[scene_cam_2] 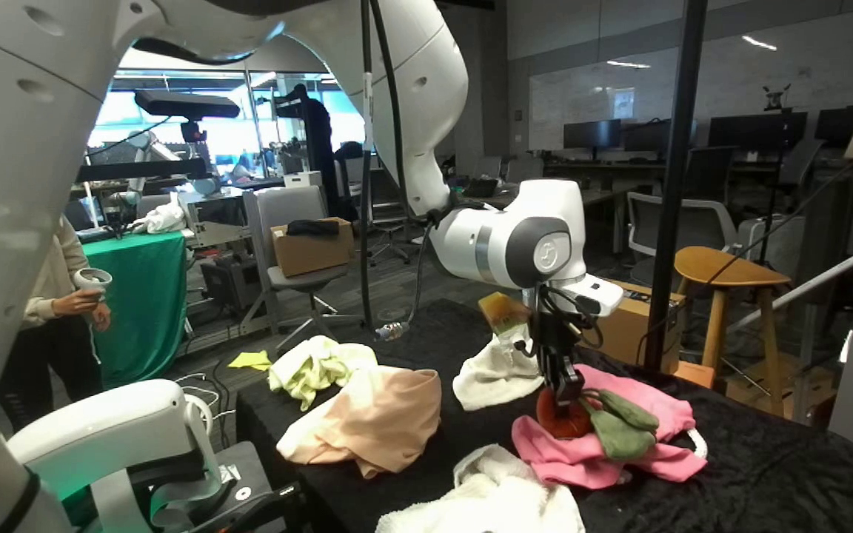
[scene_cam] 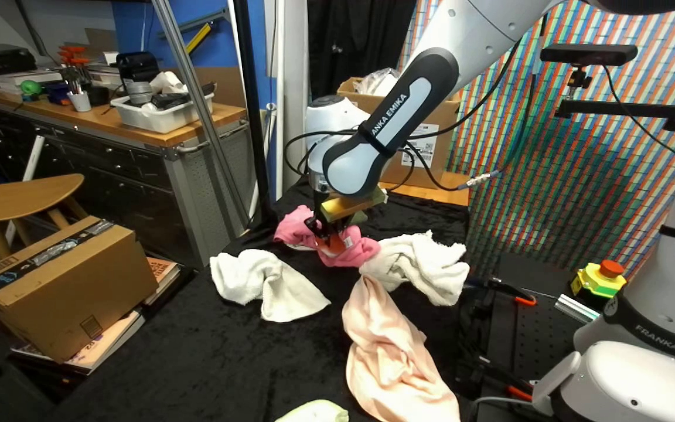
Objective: Pile up all the objects on the black table
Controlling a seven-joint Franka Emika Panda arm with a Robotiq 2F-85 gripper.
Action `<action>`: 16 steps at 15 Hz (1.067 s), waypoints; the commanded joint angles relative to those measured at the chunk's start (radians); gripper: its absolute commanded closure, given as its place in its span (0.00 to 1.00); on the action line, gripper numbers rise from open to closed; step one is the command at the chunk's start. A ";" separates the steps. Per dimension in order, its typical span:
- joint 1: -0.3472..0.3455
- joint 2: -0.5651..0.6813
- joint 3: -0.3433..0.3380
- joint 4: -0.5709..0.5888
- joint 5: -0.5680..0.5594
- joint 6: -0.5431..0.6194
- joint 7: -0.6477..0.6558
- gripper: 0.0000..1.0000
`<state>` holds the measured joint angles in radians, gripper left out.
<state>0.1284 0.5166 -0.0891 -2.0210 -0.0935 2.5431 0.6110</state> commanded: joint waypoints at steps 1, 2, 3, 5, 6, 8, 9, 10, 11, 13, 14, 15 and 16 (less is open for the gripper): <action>0.020 -0.001 -0.015 0.019 0.012 -0.021 -0.006 0.57; 0.023 -0.011 -0.015 0.016 0.009 -0.037 -0.008 0.50; 0.030 -0.021 -0.017 0.010 0.000 -0.044 -0.009 0.43; 0.047 -0.048 -0.022 -0.001 -0.020 -0.068 -0.005 0.27; 0.055 -0.065 -0.023 -0.006 -0.031 -0.083 -0.006 0.20; 0.074 -0.103 -0.024 -0.014 -0.062 -0.112 -0.001 0.05; 0.083 -0.123 -0.022 -0.015 -0.077 -0.125 0.003 0.00; 0.089 -0.140 -0.016 -0.012 -0.091 -0.143 0.004 0.00; 0.098 -0.153 -0.013 -0.008 -0.110 -0.152 0.010 0.00; 0.108 -0.180 0.009 -0.002 -0.128 -0.175 -0.001 0.00; 0.114 -0.195 0.021 0.001 -0.135 -0.189 -0.005 0.00; 0.116 -0.193 0.039 0.011 -0.131 -0.197 -0.022 0.00; 0.121 -0.194 0.054 0.021 -0.133 -0.209 -0.026 0.00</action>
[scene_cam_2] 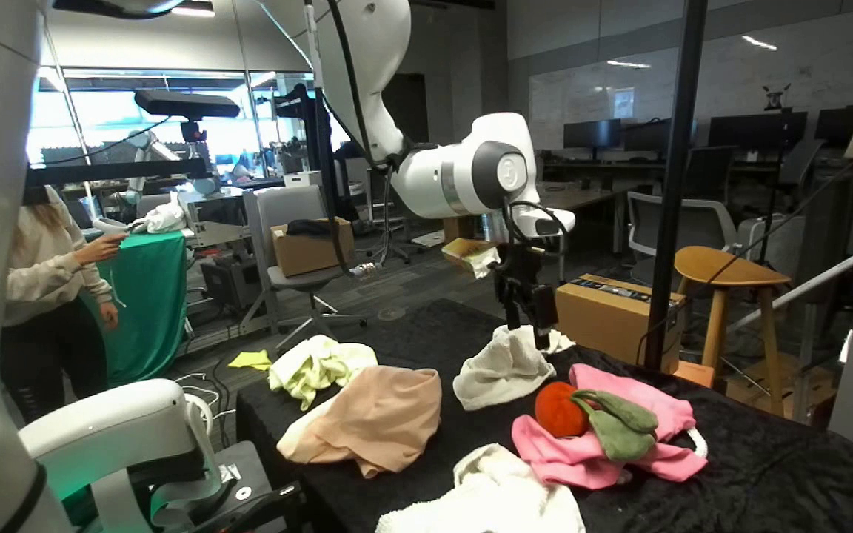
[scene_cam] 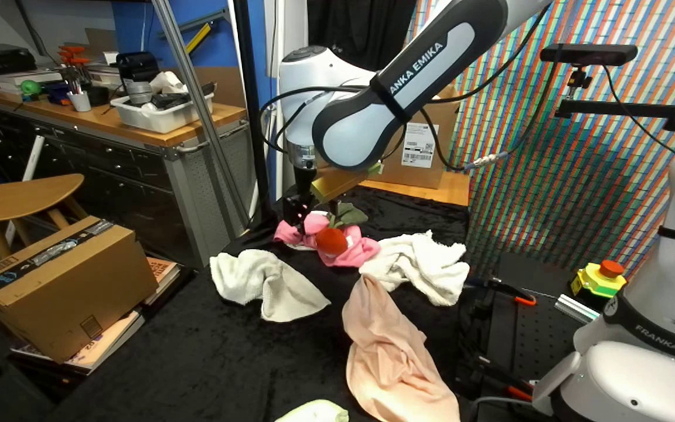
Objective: Pile up all the objects on the black table
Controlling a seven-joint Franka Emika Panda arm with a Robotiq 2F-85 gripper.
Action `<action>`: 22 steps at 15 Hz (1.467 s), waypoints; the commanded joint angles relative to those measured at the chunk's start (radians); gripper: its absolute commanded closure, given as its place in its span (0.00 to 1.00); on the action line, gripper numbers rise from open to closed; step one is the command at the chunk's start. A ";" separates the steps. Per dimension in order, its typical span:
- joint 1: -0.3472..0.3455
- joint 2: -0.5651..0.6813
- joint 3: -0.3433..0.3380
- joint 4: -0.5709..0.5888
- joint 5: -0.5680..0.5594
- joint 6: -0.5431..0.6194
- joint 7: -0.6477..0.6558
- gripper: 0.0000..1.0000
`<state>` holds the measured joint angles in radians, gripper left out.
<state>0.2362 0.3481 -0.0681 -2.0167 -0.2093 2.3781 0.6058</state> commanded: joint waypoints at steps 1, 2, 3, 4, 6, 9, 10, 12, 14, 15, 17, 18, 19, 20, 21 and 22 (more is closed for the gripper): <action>0.015 -0.023 0.051 0.027 -0.010 -0.052 -0.030 0.00; 0.015 -0.018 0.071 0.040 0.006 -0.062 -0.047 0.00; 0.021 -0.010 0.082 0.055 0.005 -0.070 -0.044 0.00; 0.025 0.002 0.096 0.069 0.008 -0.073 -0.049 0.00; 0.035 0.024 0.117 0.095 0.012 -0.077 -0.053 0.00; 0.049 0.071 0.140 0.142 0.019 -0.070 -0.067 0.00; 0.053 0.093 0.146 0.164 0.024 -0.073 -0.076 0.00; 0.060 0.138 0.157 0.217 0.038 -0.086 -0.102 0.00; 0.067 0.188 0.159 0.277 0.049 -0.098 -0.126 0.00; 0.071 0.219 0.158 0.313 0.056 -0.105 -0.136 0.00; 0.072 0.268 0.157 0.369 0.076 -0.118 -0.159 0.00; 0.073 0.290 0.155 0.394 0.084 -0.125 -0.167 0.00; 0.072 0.313 0.153 0.420 0.094 -0.130 -0.173 0.00; 0.068 0.333 0.154 0.441 0.109 -0.138 -0.184 0.00; 0.065 0.357 0.151 0.464 0.120 -0.142 -0.187 0.00; 0.063 0.375 0.148 0.479 0.128 -0.148 -0.191 0.00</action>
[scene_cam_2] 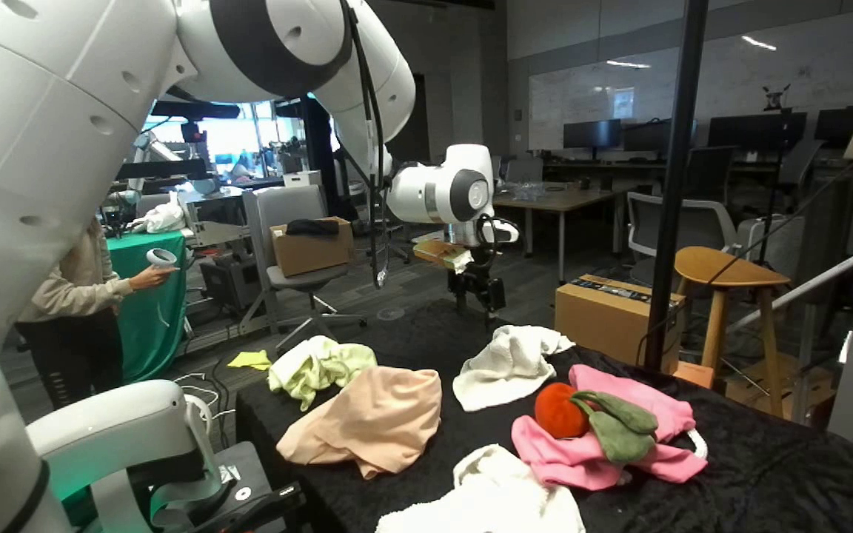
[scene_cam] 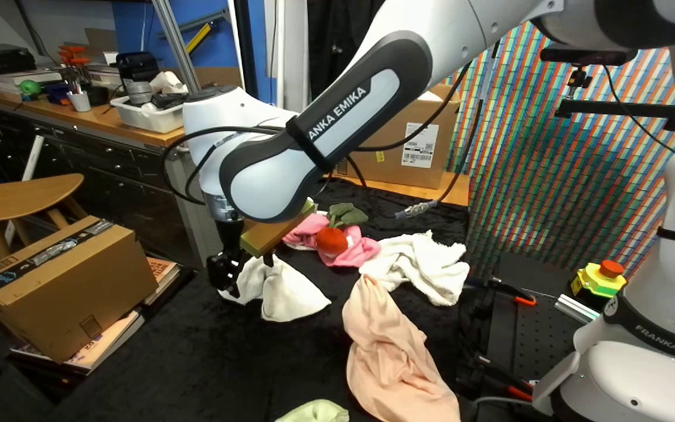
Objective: Pile up all the objects on the black table
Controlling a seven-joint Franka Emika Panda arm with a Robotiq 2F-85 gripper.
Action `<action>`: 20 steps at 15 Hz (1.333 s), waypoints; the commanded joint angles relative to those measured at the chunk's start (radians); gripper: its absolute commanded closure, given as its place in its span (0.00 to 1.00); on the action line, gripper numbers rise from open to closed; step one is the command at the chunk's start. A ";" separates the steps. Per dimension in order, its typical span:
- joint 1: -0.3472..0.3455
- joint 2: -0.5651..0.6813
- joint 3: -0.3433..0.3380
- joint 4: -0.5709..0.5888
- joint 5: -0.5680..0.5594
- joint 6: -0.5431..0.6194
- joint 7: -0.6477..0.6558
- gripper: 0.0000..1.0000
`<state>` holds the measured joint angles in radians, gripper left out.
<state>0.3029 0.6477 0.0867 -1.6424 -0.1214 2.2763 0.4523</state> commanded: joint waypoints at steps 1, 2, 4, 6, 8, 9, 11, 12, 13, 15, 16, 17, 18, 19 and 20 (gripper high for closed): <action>-0.005 0.095 -0.013 0.122 0.047 -0.058 -0.037 0.00; -0.006 0.112 -0.018 0.136 0.050 -0.066 -0.036 0.00; -0.008 0.137 -0.032 0.154 0.053 -0.079 -0.032 0.00; -0.009 0.155 -0.046 0.168 0.048 -0.090 -0.027 0.00; -0.008 0.167 -0.059 0.182 0.040 -0.099 -0.024 0.00; -0.007 0.175 -0.067 0.190 0.036 -0.099 -0.020 0.00; -0.003 0.181 -0.082 0.202 0.029 -0.098 -0.008 0.00; -0.002 0.185 -0.088 0.208 0.027 -0.093 -0.004 0.00; -0.002 0.189 -0.094 0.214 0.027 -0.087 0.001 0.00; -0.003 0.194 -0.103 0.225 0.029 -0.073 0.013 0.00; 0.000 0.198 -0.111 0.230 0.025 -0.065 0.024 0.00; 0.000 0.202 -0.114 0.234 0.028 -0.060 0.032 0.00; 0.002 0.207 -0.121 0.237 0.028 -0.049 0.050 0.00; 0.002 0.212 -0.124 0.239 0.029 -0.042 0.060 0.00; 0.006 0.219 -0.132 0.242 0.026 -0.029 0.081 0.00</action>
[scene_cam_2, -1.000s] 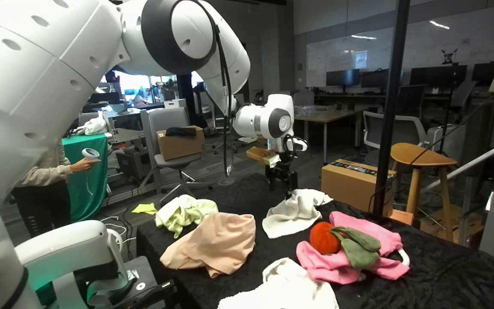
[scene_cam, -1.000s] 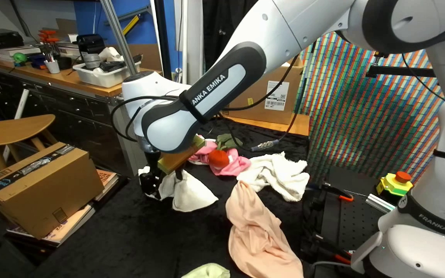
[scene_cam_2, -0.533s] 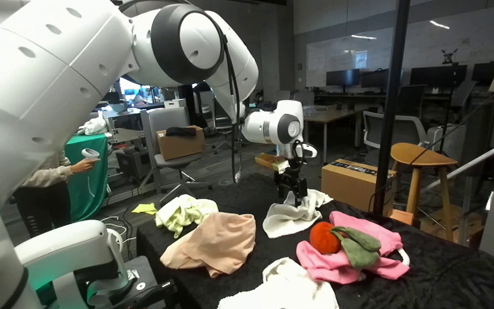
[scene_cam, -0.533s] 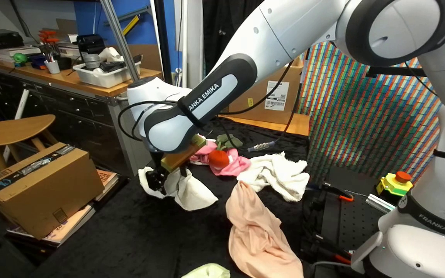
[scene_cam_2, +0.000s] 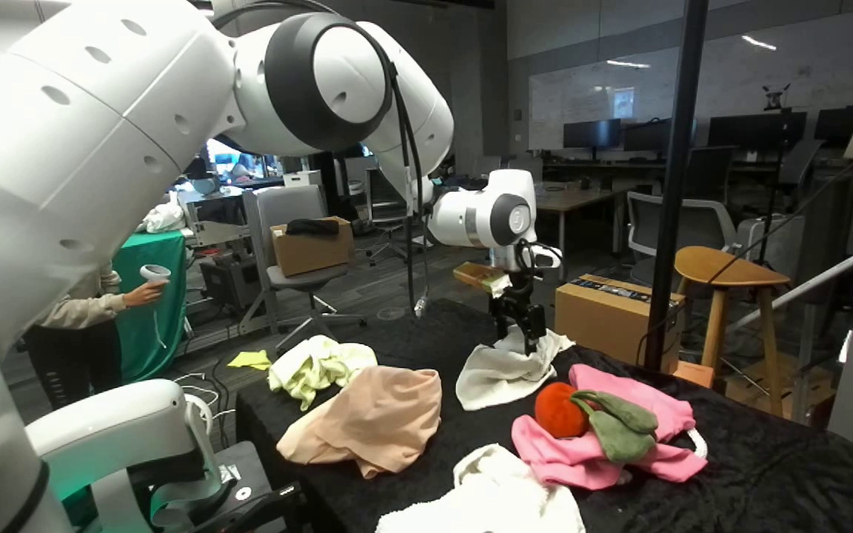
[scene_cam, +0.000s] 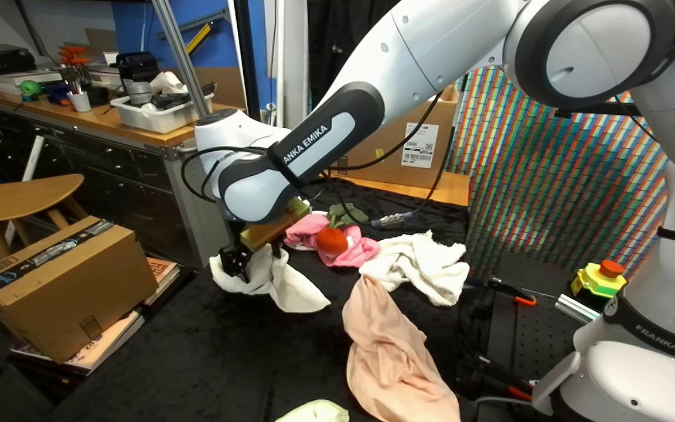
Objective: Pile up all the objects on the black table
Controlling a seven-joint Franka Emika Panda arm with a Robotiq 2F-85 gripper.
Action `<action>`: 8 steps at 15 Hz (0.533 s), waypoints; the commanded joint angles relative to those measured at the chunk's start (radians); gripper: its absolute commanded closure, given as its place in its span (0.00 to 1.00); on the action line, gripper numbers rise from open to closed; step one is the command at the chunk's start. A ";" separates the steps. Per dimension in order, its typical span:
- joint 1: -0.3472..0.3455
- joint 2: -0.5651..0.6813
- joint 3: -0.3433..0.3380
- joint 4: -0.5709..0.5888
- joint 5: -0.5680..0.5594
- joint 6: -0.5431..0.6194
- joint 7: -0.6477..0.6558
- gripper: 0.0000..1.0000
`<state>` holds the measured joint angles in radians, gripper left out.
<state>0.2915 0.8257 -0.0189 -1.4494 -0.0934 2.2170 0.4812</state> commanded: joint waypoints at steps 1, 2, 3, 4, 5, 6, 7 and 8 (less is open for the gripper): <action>0.022 0.051 -0.036 0.054 -0.003 0.043 0.074 0.00; 0.026 0.061 -0.044 0.059 -0.005 0.050 0.092 0.00; 0.027 0.073 -0.049 0.064 -0.002 0.061 0.109 0.00; 0.026 0.084 -0.053 0.068 0.000 0.069 0.122 0.00; 0.028 0.090 -0.057 0.069 0.001 0.075 0.138 0.00; 0.026 0.102 -0.059 0.074 0.002 0.081 0.148 0.00; 0.026 0.107 -0.061 0.077 0.002 0.084 0.159 0.00; 0.024 0.109 -0.059 0.077 0.005 0.084 0.164 0.06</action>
<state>0.3033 0.8972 -0.0592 -1.4198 -0.0939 2.2872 0.6087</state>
